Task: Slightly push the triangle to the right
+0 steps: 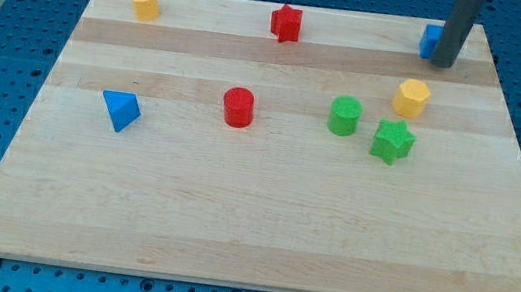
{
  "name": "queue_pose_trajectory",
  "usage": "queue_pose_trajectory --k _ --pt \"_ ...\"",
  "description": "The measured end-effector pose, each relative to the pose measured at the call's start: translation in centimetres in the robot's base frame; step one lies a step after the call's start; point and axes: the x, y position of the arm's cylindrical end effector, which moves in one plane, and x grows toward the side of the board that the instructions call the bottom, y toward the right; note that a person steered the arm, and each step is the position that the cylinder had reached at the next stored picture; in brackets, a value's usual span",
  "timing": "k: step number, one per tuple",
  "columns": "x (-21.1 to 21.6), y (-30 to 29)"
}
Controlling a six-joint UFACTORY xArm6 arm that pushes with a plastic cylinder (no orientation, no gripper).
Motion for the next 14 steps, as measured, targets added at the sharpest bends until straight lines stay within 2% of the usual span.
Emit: queue_pose_trajectory --k 4,6,11,12,14 --pt "0.1 -0.9" --pt "2.4 -7.8" --pt "9.2 -31.3" --pt "11.2 -33.6" --pt "15.9 -34.3"
